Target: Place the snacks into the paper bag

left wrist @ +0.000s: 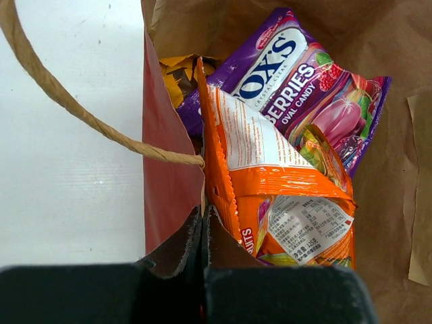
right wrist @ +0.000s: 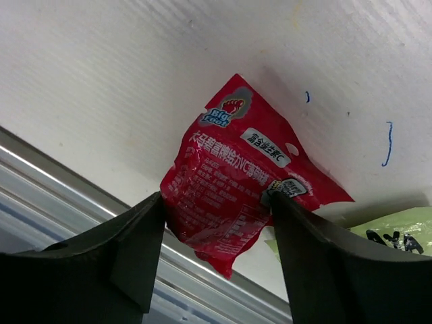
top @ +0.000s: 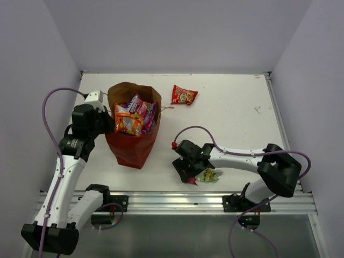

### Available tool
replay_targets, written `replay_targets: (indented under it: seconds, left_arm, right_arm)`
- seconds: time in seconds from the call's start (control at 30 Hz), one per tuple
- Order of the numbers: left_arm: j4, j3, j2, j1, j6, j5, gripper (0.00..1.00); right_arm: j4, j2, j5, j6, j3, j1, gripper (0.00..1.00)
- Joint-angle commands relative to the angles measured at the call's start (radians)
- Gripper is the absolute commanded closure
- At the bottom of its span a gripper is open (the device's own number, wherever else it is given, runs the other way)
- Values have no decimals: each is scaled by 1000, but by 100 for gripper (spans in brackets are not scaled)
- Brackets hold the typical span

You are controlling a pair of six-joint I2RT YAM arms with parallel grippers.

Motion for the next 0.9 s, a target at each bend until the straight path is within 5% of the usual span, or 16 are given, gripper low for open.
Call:
replay_targets:
  seconds: [0.0, 0.17, 0.33, 0.4, 0.6, 0.73, 0.87]
  left_arm:
    - [-38, 22, -15, -14, -2, 37, 100]
    - [-49, 29, -22, -14, 1, 29, 100]
    - [-44, 18, -27, -14, 0, 29, 100]
    - [-41, 16, -29, -14, 0, 32, 100]
    - [-32, 1, -36, -14, -3, 40, 100]
    - [-29, -7, -49, -14, -8, 45, 100]
    - [-26, -14, -62, -14, -10, 43, 100]
  right_arm:
    - [65, 41, 34, 13, -24, 11, 36]
    - [-38, 25, 107, 6, 19, 15, 79]
    - [-230, -128, 256, -24, 197, 15, 98]
    - [-319, -165, 340, -52, 297, 14, 100]
    - [-499, -50, 500, -239, 933, 15, 100]
    - [-407, 74, 384, -355, 1217, 12, 99]
    - [-338, 261, 197, -368, 1326, 3, 99]
